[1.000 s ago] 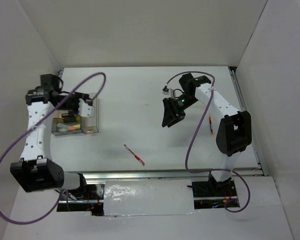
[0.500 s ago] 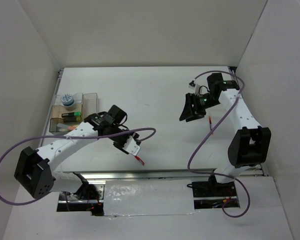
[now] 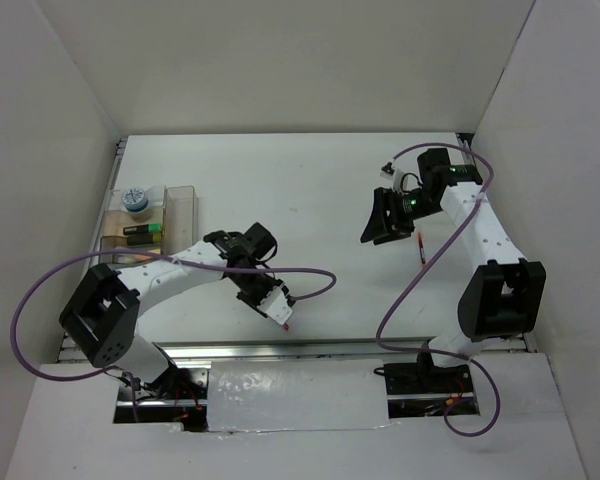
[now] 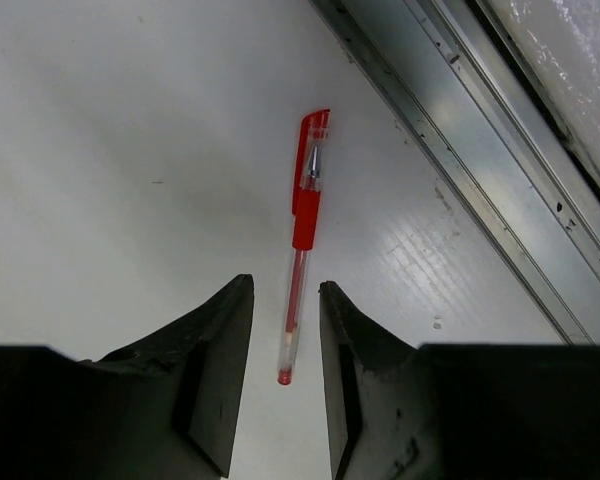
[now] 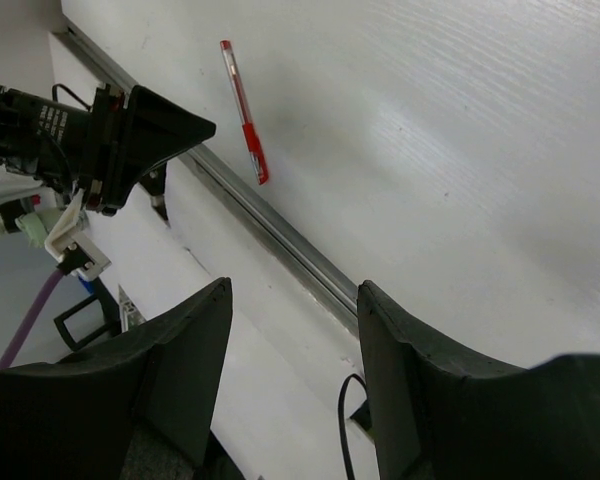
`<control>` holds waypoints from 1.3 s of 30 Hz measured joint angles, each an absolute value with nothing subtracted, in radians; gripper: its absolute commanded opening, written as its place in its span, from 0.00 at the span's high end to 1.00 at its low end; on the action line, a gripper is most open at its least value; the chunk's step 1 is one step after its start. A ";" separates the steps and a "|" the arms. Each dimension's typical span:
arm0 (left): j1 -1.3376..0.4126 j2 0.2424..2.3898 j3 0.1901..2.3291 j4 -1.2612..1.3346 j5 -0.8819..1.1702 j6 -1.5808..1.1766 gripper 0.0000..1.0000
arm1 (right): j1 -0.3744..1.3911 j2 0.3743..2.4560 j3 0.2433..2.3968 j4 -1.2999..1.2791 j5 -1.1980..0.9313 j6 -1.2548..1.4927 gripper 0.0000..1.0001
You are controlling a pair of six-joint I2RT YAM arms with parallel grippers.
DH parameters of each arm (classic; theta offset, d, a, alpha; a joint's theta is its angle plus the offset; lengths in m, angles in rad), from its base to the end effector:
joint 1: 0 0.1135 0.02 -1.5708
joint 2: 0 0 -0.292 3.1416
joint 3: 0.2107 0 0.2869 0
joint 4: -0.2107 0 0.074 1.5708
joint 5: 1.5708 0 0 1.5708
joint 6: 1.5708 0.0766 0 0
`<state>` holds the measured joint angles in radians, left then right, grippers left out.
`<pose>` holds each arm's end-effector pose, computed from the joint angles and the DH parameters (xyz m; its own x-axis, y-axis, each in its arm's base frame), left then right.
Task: Sort the stationery into containers
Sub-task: Pick up the pen from the center of the board.
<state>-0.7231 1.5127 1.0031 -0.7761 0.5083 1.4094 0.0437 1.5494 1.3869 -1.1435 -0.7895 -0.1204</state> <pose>0.2129 -0.2376 0.1853 0.5562 0.6591 -0.5062 0.8195 -0.5361 0.2025 0.3311 0.0689 0.2958 -0.9313 -0.1254 -0.3421 -0.3306 0.6853 0.6489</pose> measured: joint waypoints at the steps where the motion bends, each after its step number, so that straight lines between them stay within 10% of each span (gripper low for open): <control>1: -0.723 1.513 1.000 -0.776 0.505 1.414 0.55 | 0.043 1.549 1.387 -1.143 -0.790 -0.120 0.40; 26: -0.712 1.640 0.959 -0.717 0.396 1.493 0.56 | 0.057 1.549 1.370 -1.137 -0.797 -0.120 0.40; 39: -0.722 1.662 0.965 -0.659 0.386 1.459 0.86 | 0.059 1.549 1.368 -1.137 -0.796 -0.120 0.40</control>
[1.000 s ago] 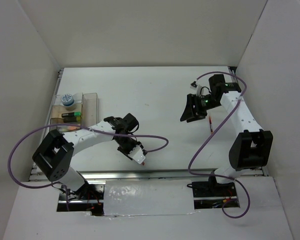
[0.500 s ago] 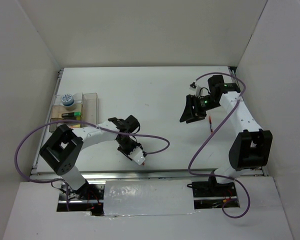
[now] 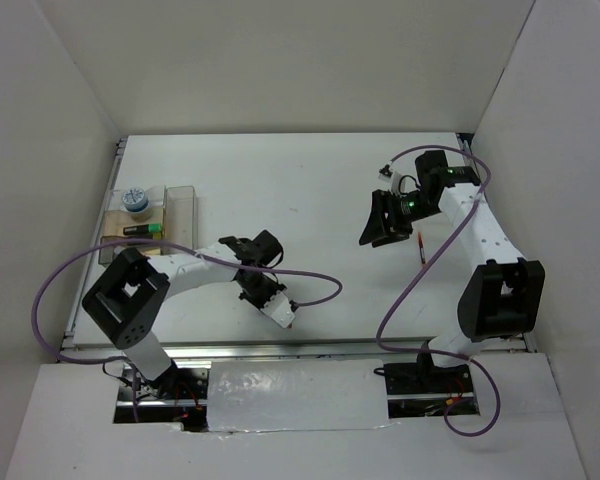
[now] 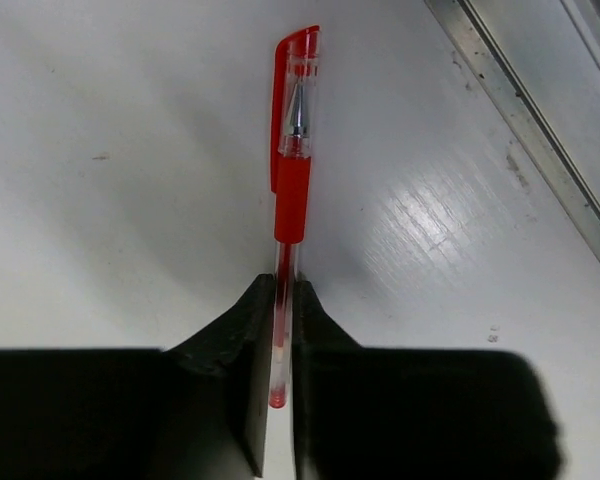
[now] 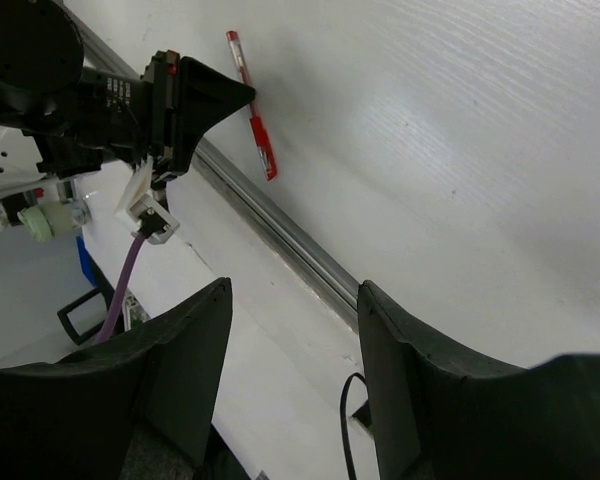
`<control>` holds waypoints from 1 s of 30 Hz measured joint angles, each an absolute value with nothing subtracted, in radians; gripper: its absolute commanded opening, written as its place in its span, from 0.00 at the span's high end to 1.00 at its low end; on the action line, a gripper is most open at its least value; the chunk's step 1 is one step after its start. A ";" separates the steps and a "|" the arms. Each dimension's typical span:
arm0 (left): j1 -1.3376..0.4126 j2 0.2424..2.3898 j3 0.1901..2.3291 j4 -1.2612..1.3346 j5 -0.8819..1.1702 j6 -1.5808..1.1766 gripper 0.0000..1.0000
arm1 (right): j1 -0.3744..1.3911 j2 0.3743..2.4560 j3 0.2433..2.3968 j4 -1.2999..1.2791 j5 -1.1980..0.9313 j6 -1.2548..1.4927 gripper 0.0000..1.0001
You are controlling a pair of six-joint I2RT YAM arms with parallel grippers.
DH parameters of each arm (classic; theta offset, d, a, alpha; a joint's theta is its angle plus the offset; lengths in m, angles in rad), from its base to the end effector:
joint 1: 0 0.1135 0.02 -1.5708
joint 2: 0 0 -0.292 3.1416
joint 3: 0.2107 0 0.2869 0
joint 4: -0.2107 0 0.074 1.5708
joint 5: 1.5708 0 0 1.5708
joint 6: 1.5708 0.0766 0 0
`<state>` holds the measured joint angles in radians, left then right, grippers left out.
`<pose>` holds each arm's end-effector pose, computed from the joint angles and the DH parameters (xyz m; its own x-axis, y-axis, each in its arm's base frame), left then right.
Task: Sort the stationery into containers
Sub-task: Pick up the pen from the center of the board, then place the pen in the storage box.
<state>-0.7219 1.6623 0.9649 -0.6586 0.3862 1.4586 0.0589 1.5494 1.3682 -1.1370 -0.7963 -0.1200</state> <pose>0.2295 -0.2405 0.1285 0.5861 0.7105 -0.3896 0.8040 -0.5697 0.1706 0.3286 0.0742 0.2904 -0.9334 -0.1389 -0.3310 -0.3336 0.6759 0.6572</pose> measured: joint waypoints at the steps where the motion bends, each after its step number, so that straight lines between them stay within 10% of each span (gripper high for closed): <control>1: -0.724 1.655 0.957 -0.647 0.383 1.447 0.89 | 0.059 1.549 1.368 -1.137 -0.796 -0.120 0.40; 11: -0.685 1.492 0.888 -0.632 0.403 1.186 1.00 | 0.059 1.549 1.368 -1.136 -0.791 -0.120 0.40; 19: -0.236 1.393 1.168 -0.523 0.517 0.480 1.00 | 0.059 1.549 1.368 -1.136 -0.789 -0.120 0.40; 30: 0.089 1.480 1.281 -0.443 0.132 -0.209 1.00 | 0.068 1.554 1.368 -1.136 -0.789 -0.119 0.40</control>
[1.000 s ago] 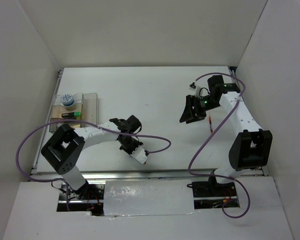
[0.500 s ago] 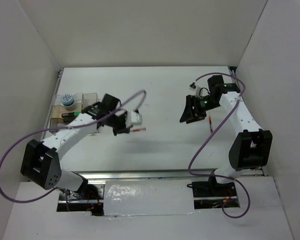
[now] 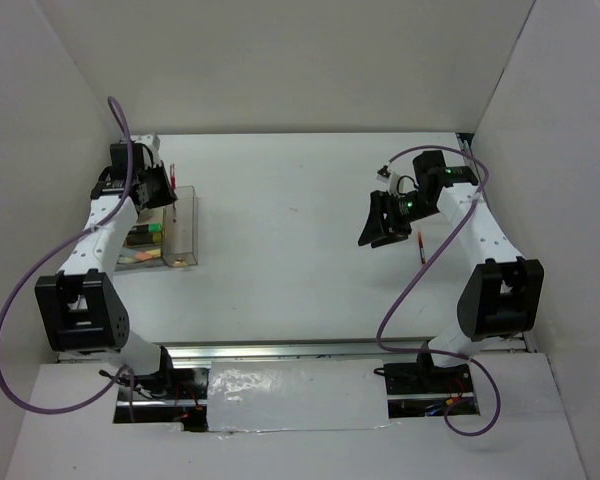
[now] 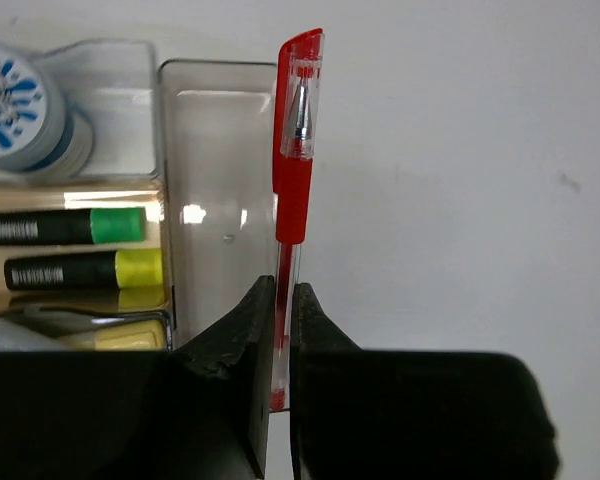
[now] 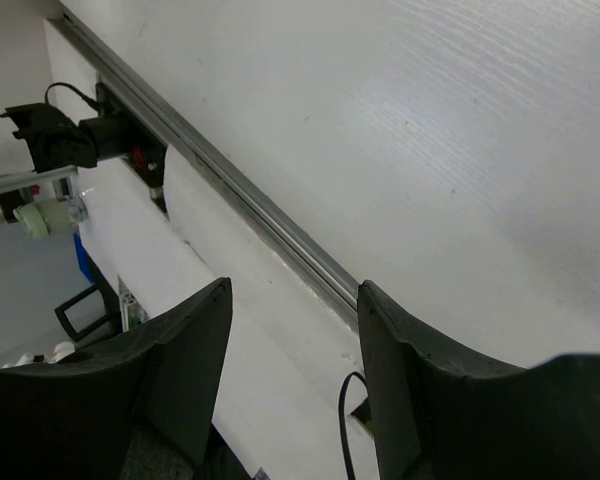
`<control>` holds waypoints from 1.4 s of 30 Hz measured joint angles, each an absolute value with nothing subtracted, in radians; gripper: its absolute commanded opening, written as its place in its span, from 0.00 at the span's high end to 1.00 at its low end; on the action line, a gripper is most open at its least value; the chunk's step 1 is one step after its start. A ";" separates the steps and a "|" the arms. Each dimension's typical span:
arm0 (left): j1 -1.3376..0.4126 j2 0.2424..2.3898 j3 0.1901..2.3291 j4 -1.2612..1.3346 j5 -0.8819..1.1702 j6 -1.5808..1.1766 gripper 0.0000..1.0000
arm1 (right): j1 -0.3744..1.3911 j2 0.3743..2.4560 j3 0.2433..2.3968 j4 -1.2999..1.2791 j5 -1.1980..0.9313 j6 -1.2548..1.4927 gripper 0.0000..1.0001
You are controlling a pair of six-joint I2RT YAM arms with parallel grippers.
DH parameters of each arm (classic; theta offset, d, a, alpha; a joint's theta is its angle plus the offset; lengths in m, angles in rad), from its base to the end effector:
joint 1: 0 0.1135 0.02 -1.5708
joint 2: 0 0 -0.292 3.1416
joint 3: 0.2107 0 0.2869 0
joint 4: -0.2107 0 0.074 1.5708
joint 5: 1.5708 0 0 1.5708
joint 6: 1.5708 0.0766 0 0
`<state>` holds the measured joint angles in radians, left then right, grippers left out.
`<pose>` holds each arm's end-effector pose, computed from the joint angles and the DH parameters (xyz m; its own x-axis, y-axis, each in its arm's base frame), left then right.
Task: Sort the stationery into containers
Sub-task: Place the pen in the storage box.
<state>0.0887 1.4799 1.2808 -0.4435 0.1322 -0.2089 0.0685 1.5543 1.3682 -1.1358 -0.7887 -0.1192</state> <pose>0.3997 0.0254 0.3178 -0.5875 -0.2586 -0.7668 -0.1069 0.9640 -0.2433 0.3290 0.0770 0.2885 -0.9336 -0.1480 -0.3264 -0.3360 0.6784 0.6534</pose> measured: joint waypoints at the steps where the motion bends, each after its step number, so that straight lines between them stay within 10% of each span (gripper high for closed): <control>1: 0.099 1.499 1.281 -0.444 0.109 -0.237 1.00 | 0.070 1.555 1.368 -1.136 -0.788 -0.119 0.40; 19: 0.123 1.714 1.320 -0.480 -0.017 -0.329 1.00 | 0.070 1.566 1.368 -1.136 -0.773 -0.119 0.40; 37: 0.080 1.763 1.319 -0.519 -0.067 -0.286 0.47 | 0.064 1.576 1.366 -1.060 -0.426 -0.010 0.32; 42: 0.073 1.756 1.319 -0.526 -0.070 -0.287 0.51 | 0.039 1.574 1.354 -1.035 -0.341 0.022 0.36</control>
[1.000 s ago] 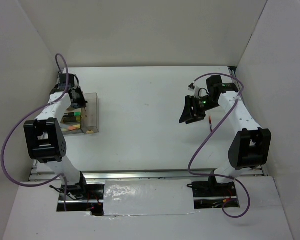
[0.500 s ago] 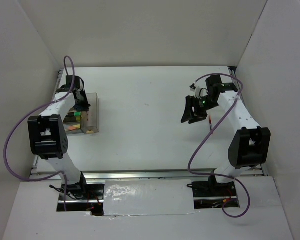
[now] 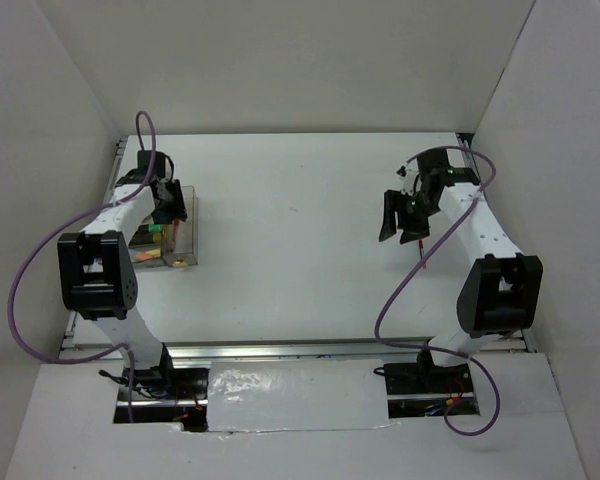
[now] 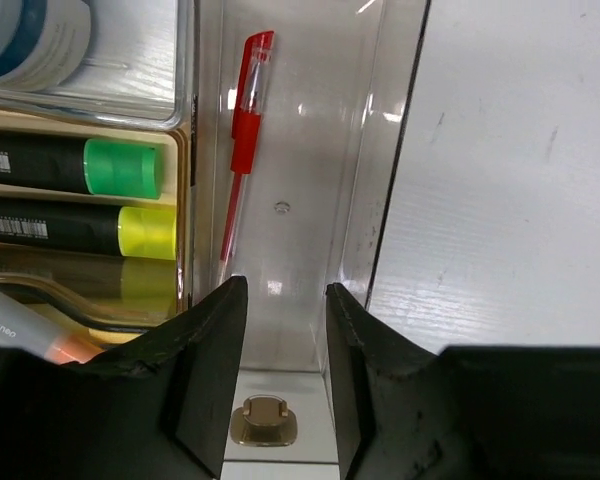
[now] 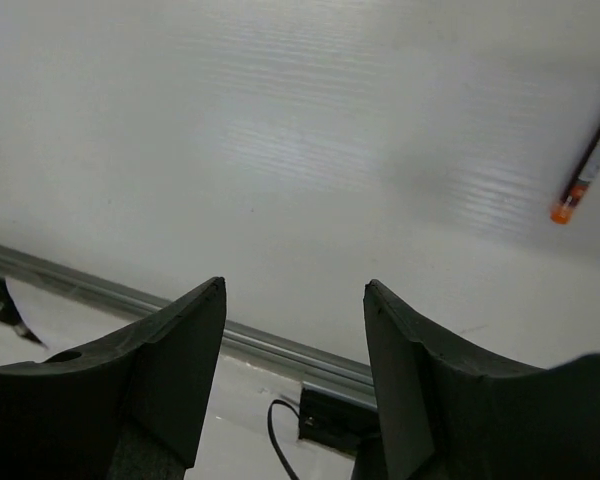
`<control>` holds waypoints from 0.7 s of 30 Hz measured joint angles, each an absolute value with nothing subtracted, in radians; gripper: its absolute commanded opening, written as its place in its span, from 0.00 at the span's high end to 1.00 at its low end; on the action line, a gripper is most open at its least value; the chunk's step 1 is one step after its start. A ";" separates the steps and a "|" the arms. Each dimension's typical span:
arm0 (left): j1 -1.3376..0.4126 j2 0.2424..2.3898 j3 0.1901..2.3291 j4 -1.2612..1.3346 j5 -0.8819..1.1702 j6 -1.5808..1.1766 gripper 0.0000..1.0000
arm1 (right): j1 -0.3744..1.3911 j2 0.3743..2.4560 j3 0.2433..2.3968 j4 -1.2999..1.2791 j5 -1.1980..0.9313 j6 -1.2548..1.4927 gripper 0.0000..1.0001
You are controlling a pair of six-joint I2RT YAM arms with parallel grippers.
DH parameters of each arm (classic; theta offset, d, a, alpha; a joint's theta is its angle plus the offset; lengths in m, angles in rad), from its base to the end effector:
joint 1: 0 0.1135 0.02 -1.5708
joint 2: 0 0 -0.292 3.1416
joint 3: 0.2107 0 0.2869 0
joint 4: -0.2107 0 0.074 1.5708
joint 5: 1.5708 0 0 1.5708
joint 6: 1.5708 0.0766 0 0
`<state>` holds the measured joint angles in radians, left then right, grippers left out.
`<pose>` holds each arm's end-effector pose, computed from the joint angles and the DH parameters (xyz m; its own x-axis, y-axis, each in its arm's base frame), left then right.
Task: Sort the stationery into containers
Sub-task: Place the pen in the storage box, then pick up the pen from the center of the board.
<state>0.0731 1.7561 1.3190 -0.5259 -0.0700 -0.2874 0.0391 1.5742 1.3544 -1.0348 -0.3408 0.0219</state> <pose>0.4377 0.0374 0.2126 -0.7532 -0.3387 -0.5639 -0.3401 0.9343 -0.1068 0.3521 0.0394 0.2639 -0.9526 -0.0166 -0.3039 -0.1199 0.9383 0.3244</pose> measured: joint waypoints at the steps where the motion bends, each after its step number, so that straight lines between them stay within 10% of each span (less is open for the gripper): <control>1: 0.073 1.747 1.319 -0.526 -0.065 -0.287 0.51 | 0.033 1.574 1.351 -1.031 -0.324 0.027 0.38; 21: -0.129 1.286 1.303 -0.425 0.083 -0.074 0.46 | -0.159 1.871 1.400 -0.941 -0.078 0.022 0.49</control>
<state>-0.1291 1.2858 1.3025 -0.4248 0.0830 -0.0742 -0.1589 1.8706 1.3998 -0.9409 -0.0776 0.0223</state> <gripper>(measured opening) 0.536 0.519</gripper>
